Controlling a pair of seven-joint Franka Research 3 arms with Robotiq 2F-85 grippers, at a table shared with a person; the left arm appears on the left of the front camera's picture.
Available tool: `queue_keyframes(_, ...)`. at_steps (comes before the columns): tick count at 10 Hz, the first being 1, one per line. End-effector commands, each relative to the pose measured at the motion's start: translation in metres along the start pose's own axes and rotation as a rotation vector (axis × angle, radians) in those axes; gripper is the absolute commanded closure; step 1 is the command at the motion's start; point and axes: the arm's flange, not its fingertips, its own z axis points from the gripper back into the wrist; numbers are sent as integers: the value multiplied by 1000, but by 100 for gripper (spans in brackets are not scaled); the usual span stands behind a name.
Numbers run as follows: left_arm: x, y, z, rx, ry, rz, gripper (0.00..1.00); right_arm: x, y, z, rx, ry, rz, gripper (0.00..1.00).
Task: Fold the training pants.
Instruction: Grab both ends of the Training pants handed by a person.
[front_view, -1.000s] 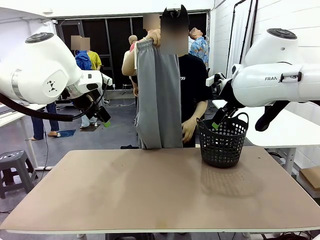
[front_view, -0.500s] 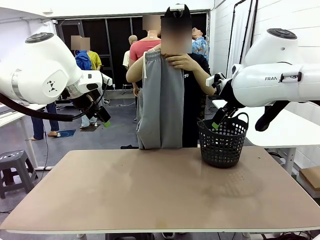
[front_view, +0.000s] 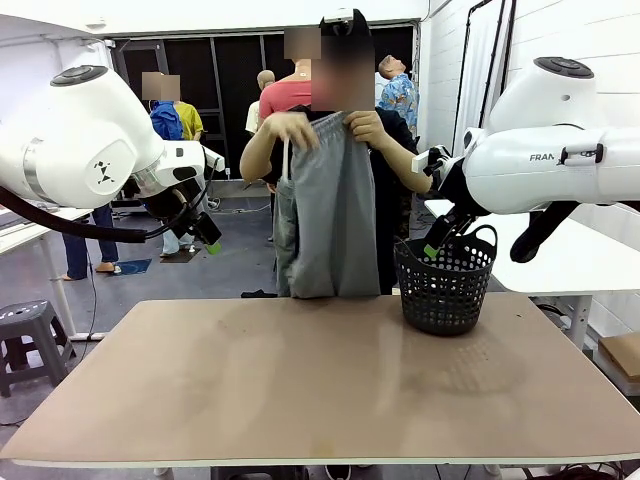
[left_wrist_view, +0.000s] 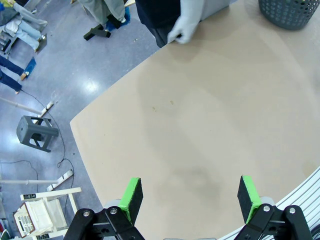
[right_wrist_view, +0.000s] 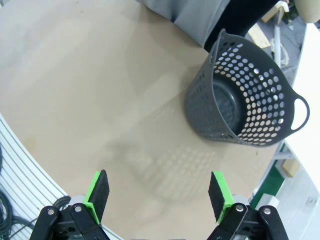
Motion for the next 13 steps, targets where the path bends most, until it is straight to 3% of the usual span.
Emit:
queue_keyframes(1, 1, 0, 0, 0, 0, 0, 0, 1, -2, 1, 1, 0, -2, 0)
queue_keyframes(13, 1, 0, 0, 0, 0, 0, 0, 1, -2, 1, 1, 0, -2, 0)
